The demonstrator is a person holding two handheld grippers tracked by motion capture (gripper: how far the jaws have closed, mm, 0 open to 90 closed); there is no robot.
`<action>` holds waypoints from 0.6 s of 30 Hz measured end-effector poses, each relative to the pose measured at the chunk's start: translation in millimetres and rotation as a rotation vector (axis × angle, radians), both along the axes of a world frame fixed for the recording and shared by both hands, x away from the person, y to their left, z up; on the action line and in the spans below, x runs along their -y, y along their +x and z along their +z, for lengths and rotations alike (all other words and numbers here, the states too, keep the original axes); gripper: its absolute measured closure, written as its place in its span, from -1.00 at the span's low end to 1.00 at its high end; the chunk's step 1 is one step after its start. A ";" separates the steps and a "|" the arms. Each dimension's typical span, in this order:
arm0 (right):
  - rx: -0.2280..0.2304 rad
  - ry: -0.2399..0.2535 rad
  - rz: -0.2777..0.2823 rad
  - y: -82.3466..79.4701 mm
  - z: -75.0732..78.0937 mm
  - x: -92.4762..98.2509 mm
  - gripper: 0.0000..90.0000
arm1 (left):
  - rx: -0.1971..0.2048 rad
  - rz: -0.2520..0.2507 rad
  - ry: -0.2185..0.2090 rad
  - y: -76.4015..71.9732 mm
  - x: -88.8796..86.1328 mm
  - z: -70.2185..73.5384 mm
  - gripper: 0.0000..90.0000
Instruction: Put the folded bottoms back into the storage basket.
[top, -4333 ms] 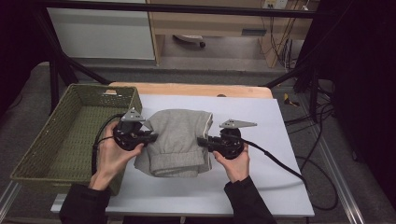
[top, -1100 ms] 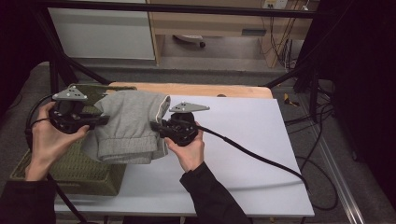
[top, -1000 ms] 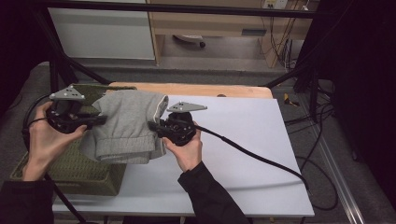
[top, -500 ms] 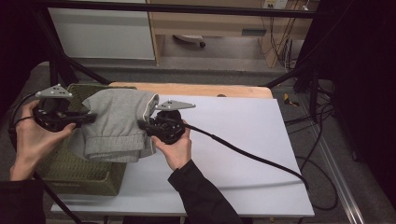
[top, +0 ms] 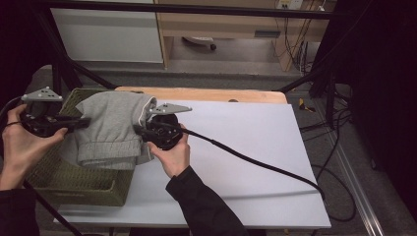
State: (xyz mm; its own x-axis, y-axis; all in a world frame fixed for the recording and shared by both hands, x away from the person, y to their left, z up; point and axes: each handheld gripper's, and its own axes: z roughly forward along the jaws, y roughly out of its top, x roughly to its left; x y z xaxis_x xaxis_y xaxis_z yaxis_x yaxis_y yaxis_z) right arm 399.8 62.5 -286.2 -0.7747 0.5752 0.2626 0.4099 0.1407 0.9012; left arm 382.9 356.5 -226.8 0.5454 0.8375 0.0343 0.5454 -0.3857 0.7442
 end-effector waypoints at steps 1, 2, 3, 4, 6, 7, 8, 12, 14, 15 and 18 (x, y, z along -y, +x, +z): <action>0.003 -0.002 0.002 0.0 0.3 -1.9 0.69 | 0.002 0.003 0.002 -0.2 -1.5 0.3 0.76; 0.005 -0.005 0.002 -0.1 0.7 -3.9 0.69 | 0.003 0.005 0.004 -0.3 -2.9 0.4 0.76; 0.005 -0.002 0.003 -0.2 1.0 -5.8 0.69 | 0.003 0.008 0.005 -0.4 -4.4 0.6 0.76; 0.005 -0.001 0.005 -0.1 1.1 -7.5 0.69 | 0.002 0.011 0.002 -0.5 -5.9 0.5 0.76; 0.007 -0.003 0.005 0.1 1.4 -11.0 0.69 | 0.003 0.013 0.006 -0.1 -9.4 0.5 0.76; 0.006 -0.001 0.006 0.3 1.5 -12.7 0.69 | 0.004 0.018 0.004 0.1 -11.0 0.3 0.76; 0.007 -0.002 0.008 0.4 1.7 -14.3 0.69 | 0.004 0.020 0.003 0.4 -12.7 0.2 0.76; 0.012 -0.005 0.014 0.0 1.9 -22.9 0.69 | 0.000 0.031 0.009 0.7 -19.6 -0.4 0.77; 0.012 -0.008 0.017 -0.1 2.1 -27.3 0.69 | 0.002 0.038 0.010 0.7 -23.2 -1.1 0.77; 0.014 -0.007 0.018 -0.3 2.3 -29.6 0.69 | 0.000 0.042 0.010 0.7 -25.2 -1.3 0.77; 0.016 -0.005 0.025 -0.5 2.2 -36.3 0.69 | 0.002 0.052 0.004 1.1 -31.7 -2.2 0.77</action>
